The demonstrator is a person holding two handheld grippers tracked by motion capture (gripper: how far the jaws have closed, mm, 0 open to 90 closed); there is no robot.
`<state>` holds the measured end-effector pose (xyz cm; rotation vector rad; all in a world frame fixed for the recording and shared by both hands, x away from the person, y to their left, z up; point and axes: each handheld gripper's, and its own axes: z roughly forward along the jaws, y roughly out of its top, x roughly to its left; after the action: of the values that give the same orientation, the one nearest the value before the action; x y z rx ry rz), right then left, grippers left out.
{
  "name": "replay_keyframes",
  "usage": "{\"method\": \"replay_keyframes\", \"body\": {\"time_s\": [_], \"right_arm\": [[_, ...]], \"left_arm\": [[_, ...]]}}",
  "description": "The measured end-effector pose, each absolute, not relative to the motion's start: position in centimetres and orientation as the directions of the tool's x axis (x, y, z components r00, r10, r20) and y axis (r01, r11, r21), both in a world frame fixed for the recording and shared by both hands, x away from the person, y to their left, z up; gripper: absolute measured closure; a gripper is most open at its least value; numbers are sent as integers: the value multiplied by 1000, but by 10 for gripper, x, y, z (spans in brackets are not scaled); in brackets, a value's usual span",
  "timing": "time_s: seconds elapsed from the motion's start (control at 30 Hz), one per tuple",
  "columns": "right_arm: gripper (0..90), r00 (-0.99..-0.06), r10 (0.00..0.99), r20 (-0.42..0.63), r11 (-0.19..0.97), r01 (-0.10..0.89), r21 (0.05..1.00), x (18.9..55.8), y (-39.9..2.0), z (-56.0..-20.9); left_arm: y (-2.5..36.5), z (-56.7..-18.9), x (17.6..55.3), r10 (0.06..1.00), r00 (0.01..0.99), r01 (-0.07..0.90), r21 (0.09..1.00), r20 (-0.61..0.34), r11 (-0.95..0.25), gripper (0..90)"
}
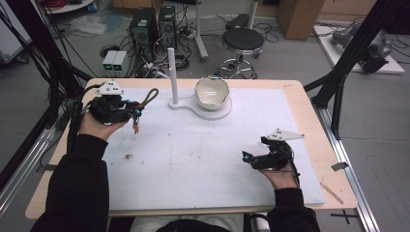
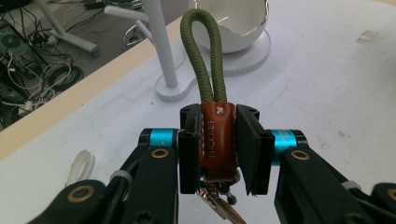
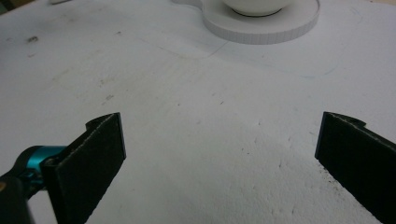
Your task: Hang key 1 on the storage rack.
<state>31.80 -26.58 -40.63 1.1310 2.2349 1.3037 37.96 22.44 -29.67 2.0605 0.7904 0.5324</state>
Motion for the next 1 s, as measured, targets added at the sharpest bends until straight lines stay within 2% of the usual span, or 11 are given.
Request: {"method": "replay_keyframes", "body": {"time_s": [0.27, 0.77, 1.0], "right_arm": [[7, -640, 764, 81, 307, 471, 827, 318, -260, -407], [7, -640, 765, 73, 318, 474, 821, 318, -261, -408], [7, -642, 765, 61, 334, 475, 814, 318, -259, -409]], "left_arm": [[215, -271, 389, 710, 695, 320, 833, 117, -451, 713], [200, -257, 425, 695, 707, 295, 841, 127, -454, 716], [194, -261, 434, 701, 699, 304, 829, 140, -469, 716]]}}
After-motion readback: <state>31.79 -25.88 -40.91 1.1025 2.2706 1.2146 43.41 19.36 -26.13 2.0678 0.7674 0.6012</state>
